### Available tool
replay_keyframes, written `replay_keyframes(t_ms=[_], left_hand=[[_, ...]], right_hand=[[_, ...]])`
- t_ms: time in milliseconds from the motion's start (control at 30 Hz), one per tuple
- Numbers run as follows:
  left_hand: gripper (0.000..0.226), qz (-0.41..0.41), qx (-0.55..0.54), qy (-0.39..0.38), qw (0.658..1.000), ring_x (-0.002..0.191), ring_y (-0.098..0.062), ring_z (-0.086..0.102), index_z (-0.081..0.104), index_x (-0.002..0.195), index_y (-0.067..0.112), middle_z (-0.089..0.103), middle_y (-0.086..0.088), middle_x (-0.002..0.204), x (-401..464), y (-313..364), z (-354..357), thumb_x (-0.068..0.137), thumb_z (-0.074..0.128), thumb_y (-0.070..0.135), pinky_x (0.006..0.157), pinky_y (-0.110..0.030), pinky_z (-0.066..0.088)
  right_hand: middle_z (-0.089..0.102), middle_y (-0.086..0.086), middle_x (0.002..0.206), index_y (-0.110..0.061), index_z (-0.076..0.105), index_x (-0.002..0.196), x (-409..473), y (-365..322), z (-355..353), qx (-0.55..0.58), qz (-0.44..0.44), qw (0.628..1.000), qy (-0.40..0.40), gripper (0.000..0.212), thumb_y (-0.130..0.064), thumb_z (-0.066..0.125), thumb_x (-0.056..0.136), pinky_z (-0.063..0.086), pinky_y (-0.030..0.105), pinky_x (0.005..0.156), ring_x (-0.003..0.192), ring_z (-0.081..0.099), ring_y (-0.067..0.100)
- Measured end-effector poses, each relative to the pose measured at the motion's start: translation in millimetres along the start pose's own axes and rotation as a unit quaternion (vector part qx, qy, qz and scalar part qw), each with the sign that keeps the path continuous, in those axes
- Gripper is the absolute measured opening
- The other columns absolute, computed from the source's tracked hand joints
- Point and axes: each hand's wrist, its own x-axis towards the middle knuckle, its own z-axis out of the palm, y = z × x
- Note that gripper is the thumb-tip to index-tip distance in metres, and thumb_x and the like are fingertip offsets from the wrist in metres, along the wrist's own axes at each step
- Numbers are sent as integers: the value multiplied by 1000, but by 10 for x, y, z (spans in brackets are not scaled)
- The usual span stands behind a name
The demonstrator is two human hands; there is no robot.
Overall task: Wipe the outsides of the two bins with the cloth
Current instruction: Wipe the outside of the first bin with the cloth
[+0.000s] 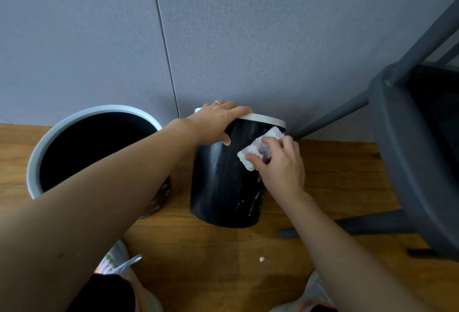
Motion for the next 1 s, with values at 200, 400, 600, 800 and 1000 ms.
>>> replay_keyframes(t_ms=[200,400,600,800,1000], left_hand=[[86,-7,-16,3,1000,115,-26,43,27,144,34,49,-1,125,-22,-41,7,76,79,26,98,-47,39],[85,-4,-22,7,1000,113,-26,43,28,143,34,49,-2,124,-39,-48,-11,76,79,23,97,-47,40],[83,-2,-31,6,1000,113,-27,44,30,142,32,49,-3,123,-44,-51,-22,76,79,22,98,-46,39],[85,1,-30,7,1000,112,-27,45,29,143,31,50,-3,124,-45,-42,-21,75,80,22,98,-44,39],[87,-1,-17,4,1000,115,-28,44,27,145,32,48,-3,127,-37,-34,-6,75,79,23,100,-45,38]], right_hand=[[47,9,133,-26,65,108,1,-49,96,-145,8,988,54,44,-62,54,86,34,56,96,123,39,34],[46,9,124,-25,45,124,-61,-42,127,-56,2,998,-8,46,-58,46,92,44,25,64,102,54,25],[31,11,142,-24,32,135,-156,14,133,-58,-29,993,-98,61,-57,54,88,51,33,82,120,41,26],[62,6,97,-17,52,118,25,-17,22,-186,-115,975,-34,33,-36,52,91,44,35,66,88,52,24],[55,15,96,-14,56,117,285,-141,-55,-142,-114,983,18,31,-13,62,87,50,39,55,76,58,33]])
